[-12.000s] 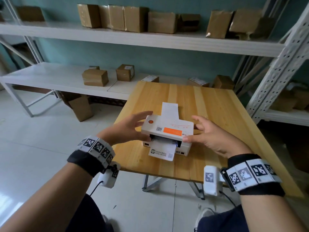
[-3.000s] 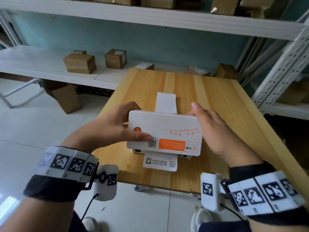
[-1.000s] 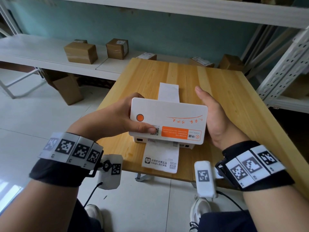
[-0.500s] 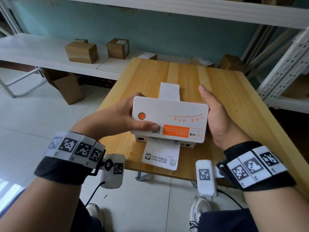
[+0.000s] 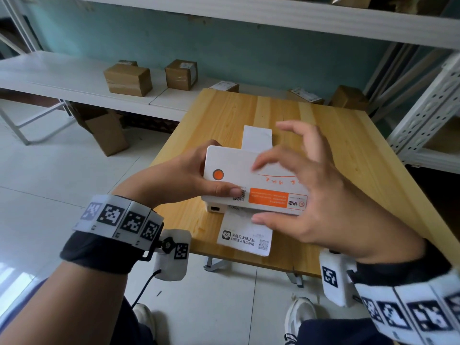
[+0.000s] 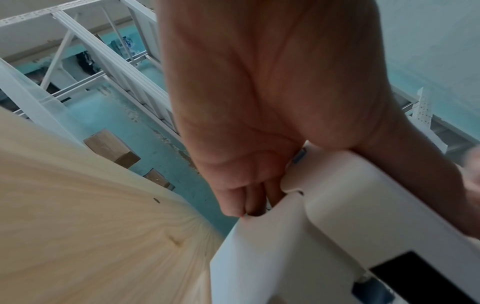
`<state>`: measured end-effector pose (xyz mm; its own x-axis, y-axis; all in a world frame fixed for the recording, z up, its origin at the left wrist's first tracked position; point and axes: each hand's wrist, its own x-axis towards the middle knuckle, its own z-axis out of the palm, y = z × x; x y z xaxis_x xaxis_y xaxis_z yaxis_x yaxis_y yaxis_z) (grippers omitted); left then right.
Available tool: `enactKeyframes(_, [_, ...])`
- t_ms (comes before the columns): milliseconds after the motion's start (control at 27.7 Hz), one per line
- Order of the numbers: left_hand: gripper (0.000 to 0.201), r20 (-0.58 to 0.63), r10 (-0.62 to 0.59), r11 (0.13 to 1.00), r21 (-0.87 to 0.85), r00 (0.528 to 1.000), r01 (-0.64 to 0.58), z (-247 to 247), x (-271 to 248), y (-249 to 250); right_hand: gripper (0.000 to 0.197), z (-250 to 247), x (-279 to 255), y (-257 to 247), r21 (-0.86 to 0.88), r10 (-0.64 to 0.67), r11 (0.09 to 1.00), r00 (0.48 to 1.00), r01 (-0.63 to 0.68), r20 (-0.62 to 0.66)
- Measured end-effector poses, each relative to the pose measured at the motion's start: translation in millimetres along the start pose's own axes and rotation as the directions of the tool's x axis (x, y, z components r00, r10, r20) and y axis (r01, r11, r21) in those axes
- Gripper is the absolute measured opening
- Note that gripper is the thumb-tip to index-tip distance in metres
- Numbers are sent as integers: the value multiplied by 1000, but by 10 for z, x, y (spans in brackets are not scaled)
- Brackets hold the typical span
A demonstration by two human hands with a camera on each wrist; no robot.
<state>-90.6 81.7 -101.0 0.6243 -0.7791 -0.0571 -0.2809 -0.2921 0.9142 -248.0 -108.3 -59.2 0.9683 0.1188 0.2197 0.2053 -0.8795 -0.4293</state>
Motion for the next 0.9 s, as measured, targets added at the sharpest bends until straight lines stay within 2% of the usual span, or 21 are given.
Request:
enactKeyframes(72, [64, -17, 8, 1000, 9, 1000, -8, 11, 0, 2, 33, 39, -18, -89, -137, -57, 988, 996, 66, 72])
enactKeyframes(108, [64, -27, 11, 1000, 10, 1000, -11, 14, -2, 4, 28, 65, -25, -110, -205, -71, 974, 991, 94, 116])
enactKeyframes(181, [63, -33, 11, 1000, 11, 999, -10, 16, -6, -2, 27, 113, -39, -121, -320, -60, 939, 977, 125, 204])
enactKeyframes(289, [59, -20, 3, 1000, 7, 1000, -2, 15, -10, 3, 30, 115, -52, -117, -415, 19, 904, 962, 101, 274])
enactKeyframes(434, [56, 1, -13, 1000, -13, 1000, 13, 15, -9, 32, 34, 64, -51, -73, -441, 102, 896, 945, 48, 310])
enactKeyframes(542, [59, 2, -21, 1000, -16, 1000, 21, 16, -7, 42, 41, 104, -51, -36, -476, 87, 877, 952, 67, 294])
enactKeyframes(723, [47, -6, -27, 997, -75, 1000, 26, 41, -6, 47, 16, 158, 42, 23, -468, -14, 872, 963, 144, 271])
enactKeyframes(903, [55, -4, -38, 996, -82, 999, 38, 41, -8, 60, 3, 133, 49, 20, -393, -19, 911, 965, 125, 262])
